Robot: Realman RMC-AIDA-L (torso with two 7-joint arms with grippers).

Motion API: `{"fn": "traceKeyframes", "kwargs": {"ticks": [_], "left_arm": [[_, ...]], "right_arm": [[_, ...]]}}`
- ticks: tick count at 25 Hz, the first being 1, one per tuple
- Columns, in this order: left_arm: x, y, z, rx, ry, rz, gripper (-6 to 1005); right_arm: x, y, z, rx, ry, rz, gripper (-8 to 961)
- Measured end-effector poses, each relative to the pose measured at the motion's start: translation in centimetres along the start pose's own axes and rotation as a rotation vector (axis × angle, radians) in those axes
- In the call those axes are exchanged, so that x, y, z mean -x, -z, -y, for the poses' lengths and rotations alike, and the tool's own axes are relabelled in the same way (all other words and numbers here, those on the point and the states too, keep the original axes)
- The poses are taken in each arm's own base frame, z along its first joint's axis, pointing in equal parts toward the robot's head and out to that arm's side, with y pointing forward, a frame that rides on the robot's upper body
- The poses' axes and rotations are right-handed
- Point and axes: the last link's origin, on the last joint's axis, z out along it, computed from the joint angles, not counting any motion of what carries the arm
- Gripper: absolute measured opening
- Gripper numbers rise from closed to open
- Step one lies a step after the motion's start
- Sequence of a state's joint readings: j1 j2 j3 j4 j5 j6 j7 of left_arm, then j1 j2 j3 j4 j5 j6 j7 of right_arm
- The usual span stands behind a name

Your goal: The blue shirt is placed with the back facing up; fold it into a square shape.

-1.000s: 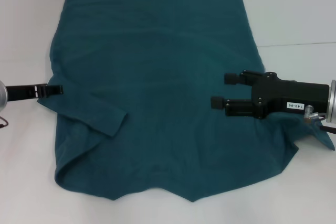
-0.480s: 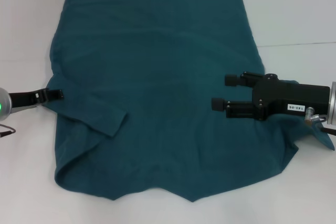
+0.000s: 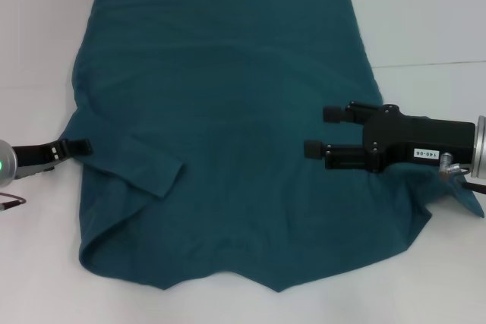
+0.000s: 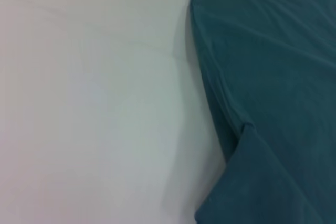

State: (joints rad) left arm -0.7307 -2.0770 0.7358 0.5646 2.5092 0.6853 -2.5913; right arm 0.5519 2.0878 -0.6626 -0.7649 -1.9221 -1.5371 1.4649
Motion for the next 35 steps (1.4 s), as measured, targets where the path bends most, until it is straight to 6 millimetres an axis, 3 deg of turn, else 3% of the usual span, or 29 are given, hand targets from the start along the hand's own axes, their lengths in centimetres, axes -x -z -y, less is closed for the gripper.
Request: {"fn": "traceKeyframes", "kwargs": {"ticks": [19,35], "left_arm": [[0.3,-0.9,-2.4,0.052,-0.004,0.036,792],[-0.8,-0.5,-2.9,0.056,-0.079,-0.017,779]], "right_arm": [[-0.2,0.1,0.0,-0.002,0.001,0.004,913],[-0.5,0.4,0.0,-0.011,-0.008,0.006,913]]}}
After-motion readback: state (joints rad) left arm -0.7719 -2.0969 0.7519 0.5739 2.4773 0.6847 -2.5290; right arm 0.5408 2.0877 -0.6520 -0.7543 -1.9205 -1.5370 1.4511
